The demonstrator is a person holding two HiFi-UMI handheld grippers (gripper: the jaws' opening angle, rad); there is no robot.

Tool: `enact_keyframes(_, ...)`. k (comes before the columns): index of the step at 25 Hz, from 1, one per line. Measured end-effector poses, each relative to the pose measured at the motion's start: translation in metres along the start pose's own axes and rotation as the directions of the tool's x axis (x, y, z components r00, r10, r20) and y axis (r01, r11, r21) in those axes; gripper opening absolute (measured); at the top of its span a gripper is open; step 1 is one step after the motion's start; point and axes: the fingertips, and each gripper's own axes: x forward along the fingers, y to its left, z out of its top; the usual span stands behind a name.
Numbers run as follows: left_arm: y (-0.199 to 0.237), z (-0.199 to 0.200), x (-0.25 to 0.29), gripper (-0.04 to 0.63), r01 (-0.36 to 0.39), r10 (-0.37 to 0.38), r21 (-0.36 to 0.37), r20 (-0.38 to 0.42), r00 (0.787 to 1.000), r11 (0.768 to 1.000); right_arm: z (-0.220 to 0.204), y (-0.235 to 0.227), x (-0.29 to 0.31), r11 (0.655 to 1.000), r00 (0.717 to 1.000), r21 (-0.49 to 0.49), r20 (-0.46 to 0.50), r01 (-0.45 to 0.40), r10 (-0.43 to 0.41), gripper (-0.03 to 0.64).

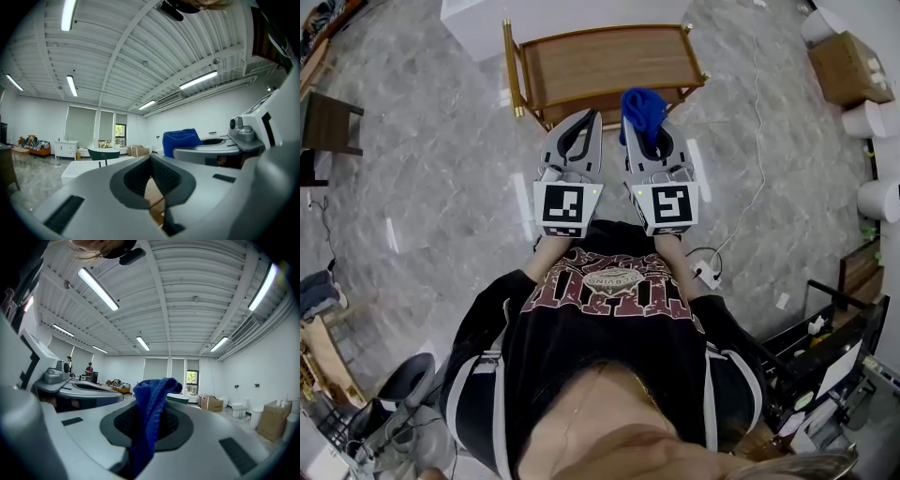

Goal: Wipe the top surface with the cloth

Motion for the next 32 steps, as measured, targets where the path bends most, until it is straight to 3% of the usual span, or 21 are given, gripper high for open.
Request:
enact_keyframes(14,0.035,-0.007,0.032,0.049,0.004,-0.004,0.015,-0.042,0.999,1.000,-0.009,-0.001,0.054,1.000,0.999,0.022,-0.030,-0.021,0.021,0.064)
enact_keyframes(32,0.078,0.008,0.170,0.049,-0.164,0.164,-0.009,-0.054,0.985,0.986,-0.004,-0.096,0.173,0.981,0.981,0.017,0.002,-0.194,0.194,0.064)
